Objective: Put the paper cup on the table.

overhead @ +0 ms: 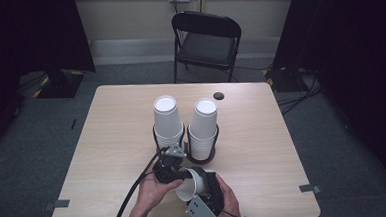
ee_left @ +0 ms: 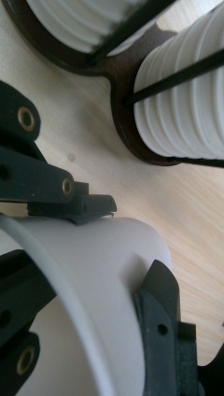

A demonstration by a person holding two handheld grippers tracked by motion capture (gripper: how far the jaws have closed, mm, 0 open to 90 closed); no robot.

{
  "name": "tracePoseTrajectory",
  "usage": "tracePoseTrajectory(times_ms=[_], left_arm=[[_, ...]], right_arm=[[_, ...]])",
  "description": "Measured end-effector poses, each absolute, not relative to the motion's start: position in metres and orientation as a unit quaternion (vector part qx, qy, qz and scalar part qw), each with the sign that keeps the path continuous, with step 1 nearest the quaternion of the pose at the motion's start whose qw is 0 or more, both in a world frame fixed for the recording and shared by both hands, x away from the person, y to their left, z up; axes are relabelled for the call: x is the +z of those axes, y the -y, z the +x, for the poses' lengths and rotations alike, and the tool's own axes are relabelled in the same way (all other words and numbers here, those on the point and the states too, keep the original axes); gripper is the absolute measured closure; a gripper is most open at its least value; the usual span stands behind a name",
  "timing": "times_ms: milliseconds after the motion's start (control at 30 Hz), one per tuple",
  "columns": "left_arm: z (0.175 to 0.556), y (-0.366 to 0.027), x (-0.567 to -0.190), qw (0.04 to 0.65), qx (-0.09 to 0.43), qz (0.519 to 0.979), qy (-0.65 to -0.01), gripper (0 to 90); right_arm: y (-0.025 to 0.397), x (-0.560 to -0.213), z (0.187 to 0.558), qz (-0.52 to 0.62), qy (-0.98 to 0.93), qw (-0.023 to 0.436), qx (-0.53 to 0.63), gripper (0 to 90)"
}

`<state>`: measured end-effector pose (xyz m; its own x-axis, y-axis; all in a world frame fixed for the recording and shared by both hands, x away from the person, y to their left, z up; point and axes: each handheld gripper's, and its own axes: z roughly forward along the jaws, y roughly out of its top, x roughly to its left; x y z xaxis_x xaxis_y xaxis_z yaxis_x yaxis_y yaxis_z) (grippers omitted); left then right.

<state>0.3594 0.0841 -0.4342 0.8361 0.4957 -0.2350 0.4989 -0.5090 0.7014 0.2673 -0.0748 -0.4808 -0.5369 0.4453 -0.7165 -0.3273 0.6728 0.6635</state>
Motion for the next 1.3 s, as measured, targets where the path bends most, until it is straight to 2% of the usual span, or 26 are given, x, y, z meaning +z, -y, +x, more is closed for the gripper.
tracePoseTrajectory(times_ms=[100,333,567,733,933,1000,1300], left_arm=[[0.360,-0.086,-0.437,0.415,-0.001,0.863,-0.287,85.6],[0.361,-0.087,-0.442,0.433,0.007,0.854,-0.290,78.8],[0.356,-0.100,-0.442,0.476,0.024,0.826,-0.299,66.9],[0.353,-0.106,-0.447,0.486,0.051,0.816,-0.309,51.1],[0.350,-0.110,-0.445,0.509,0.072,0.803,-0.302,40.9],[0.347,-0.111,-0.444,0.514,0.083,0.799,-0.301,34.1],[0.337,-0.125,-0.444,0.544,0.097,0.771,-0.316,23.0]], right_arm=[[0.076,-0.481,0.269,0.042,-0.778,0.473,0.410,11.9],[0.083,-0.479,0.277,0.069,-0.775,0.450,0.439,12.1],[0.085,-0.478,0.279,0.086,-0.774,0.438,0.449,12.1],[0.093,-0.477,0.282,0.111,-0.769,0.415,0.472,12.1],[0.100,-0.478,0.293,0.141,-0.771,0.384,0.488,12.1],[0.103,-0.479,0.296,0.156,-0.768,0.373,0.497,12.1],[0.113,-0.478,0.300,0.198,-0.762,0.355,0.504,12.2]])
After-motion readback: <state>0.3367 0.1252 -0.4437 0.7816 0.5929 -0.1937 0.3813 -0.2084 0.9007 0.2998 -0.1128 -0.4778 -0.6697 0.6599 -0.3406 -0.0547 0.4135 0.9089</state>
